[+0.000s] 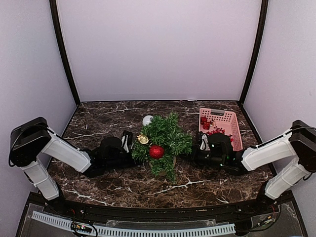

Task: Decorate the small christmas tree
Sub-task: Turn around the Christmas tree at the center of the board.

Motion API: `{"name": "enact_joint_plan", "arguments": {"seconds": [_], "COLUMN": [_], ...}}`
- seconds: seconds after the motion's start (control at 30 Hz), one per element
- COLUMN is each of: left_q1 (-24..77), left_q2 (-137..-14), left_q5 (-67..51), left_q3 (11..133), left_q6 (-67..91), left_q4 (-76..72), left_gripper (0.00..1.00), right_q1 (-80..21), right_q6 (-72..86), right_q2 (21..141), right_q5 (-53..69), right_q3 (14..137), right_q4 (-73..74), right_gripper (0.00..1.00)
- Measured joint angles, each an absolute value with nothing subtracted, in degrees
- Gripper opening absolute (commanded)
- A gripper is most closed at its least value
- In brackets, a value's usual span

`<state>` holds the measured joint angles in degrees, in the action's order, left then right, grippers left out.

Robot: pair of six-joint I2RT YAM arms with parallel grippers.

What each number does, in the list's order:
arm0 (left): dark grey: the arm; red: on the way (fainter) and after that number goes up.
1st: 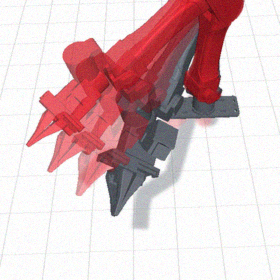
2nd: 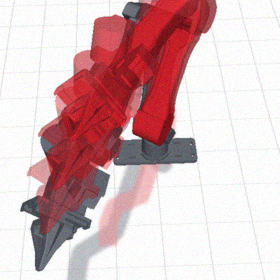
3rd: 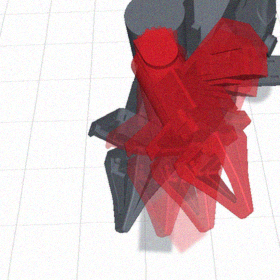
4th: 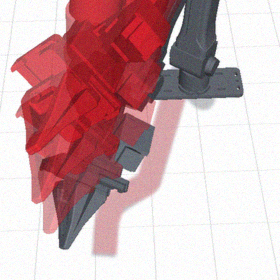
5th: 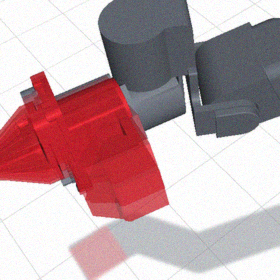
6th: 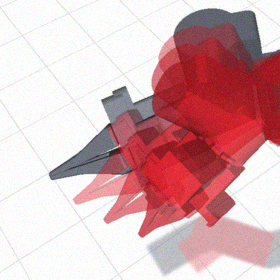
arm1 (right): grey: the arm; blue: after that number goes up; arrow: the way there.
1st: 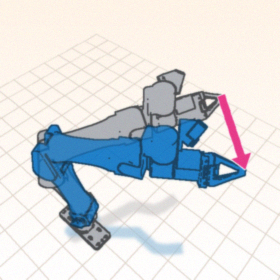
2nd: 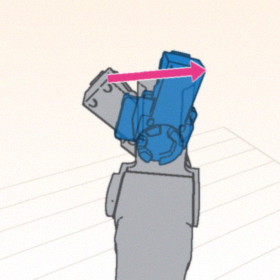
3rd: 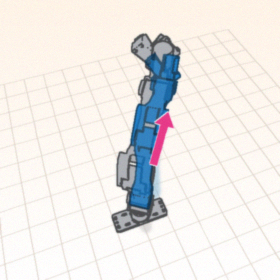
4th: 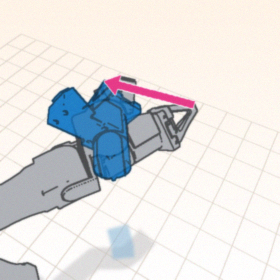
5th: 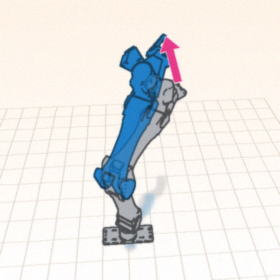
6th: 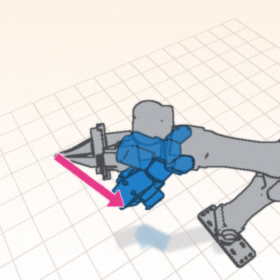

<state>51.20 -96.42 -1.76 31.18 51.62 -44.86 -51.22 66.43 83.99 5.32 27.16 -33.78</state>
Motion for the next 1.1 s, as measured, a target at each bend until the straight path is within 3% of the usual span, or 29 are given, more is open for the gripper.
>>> {"name": "enact_joint_plan", "arguments": {"seconds": [0.27, 0.53, 0.83, 1.1], "left_q1": [51.2, 53.47, 55.2, 55.2], "left_q2": [-89.84, -89.03, -95.02, -96.75], "left_q5": [-1.21, -1.91, -3.77, -3.81], "left_q3": [27.07, 24.27, 25.1, 26.33], "left_q6": [53.15, 58.04, 61.1, 61.19], "left_q4": [-41.58, -42.83, -48.45, -49.63], "left_gripper": [0.68, 0.68, 0.48, 0.47], "right_q1": [-50.13, -50.04, -49.98, -50.0], "right_q6": [63.88, 61.34, 61.28, 62.26], "right_q2": [85.89, 90.89, 93.01, 93.65], "right_q5": [6.44, 10.46, 12.45, 11.86], "right_q3": [27.31, 29.82, 30.41, 30.2], "right_q4": [-33.26, -34.98, -37.56, -38.48], "right_gripper": [0.37, 0.34, 0.19, 0.16]}}
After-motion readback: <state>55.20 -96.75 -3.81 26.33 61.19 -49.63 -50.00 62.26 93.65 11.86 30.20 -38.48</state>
